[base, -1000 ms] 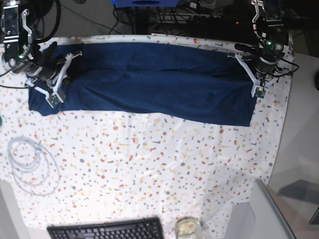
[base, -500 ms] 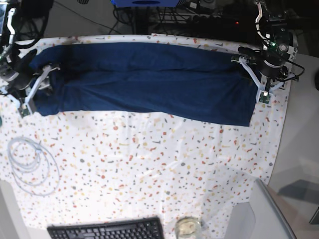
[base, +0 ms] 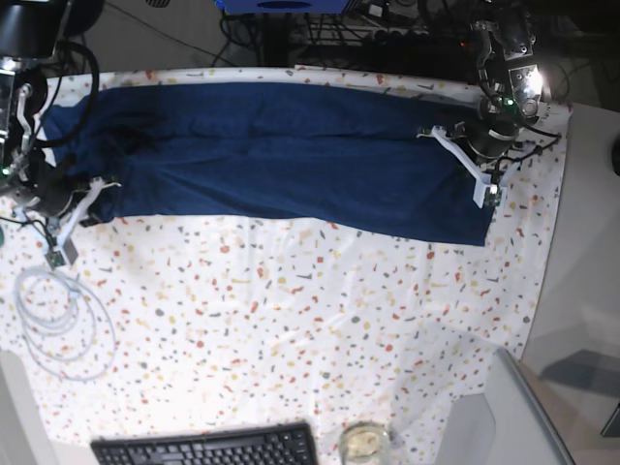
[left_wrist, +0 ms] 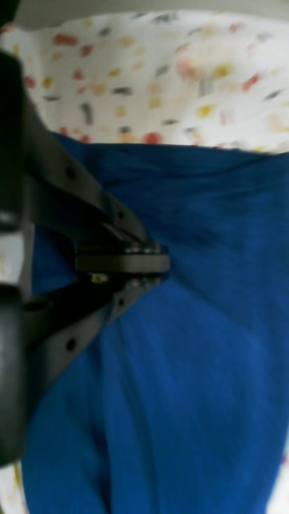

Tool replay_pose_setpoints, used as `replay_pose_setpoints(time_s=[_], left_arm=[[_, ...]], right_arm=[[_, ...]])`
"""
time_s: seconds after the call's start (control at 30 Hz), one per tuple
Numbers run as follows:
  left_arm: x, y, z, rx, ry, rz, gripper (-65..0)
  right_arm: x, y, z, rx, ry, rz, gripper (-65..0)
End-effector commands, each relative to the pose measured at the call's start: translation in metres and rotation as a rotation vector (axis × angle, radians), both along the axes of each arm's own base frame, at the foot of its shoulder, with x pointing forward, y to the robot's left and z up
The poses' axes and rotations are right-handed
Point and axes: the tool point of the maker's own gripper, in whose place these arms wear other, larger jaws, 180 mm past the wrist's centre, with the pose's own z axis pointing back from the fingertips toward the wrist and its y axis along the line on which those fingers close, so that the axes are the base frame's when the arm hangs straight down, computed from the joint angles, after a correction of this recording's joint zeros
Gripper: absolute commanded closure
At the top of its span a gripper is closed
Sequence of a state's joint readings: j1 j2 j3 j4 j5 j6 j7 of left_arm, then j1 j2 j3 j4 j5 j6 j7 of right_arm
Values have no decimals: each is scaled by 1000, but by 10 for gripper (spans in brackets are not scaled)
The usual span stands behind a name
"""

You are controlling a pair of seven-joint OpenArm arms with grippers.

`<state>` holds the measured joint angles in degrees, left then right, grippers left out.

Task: Layout the t-shirt on the table in an organized manner, then fold the t-shirt properly
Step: 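Release the strip ends and regrasp both short ends of the navy strip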

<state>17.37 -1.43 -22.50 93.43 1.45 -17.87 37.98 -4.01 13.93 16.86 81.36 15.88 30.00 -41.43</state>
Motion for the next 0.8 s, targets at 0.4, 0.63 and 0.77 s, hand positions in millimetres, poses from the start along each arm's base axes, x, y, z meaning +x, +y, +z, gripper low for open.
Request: replay_pose_setpoints(time_s=[0.4, 0.63, 0.77], left_arm=[[-31, 20, -40, -4, 82, 19, 0], [-10, 18, 10, 46, -25, -13, 0], [-7, 15, 10, 46, -18, -18, 0]], right_arm=[[-15, -81, -30, -39, 63, -151, 0], [-4, -84, 32, -121, -54, -146, 0], [13, -68, 35, -99, -71, -118, 0]])
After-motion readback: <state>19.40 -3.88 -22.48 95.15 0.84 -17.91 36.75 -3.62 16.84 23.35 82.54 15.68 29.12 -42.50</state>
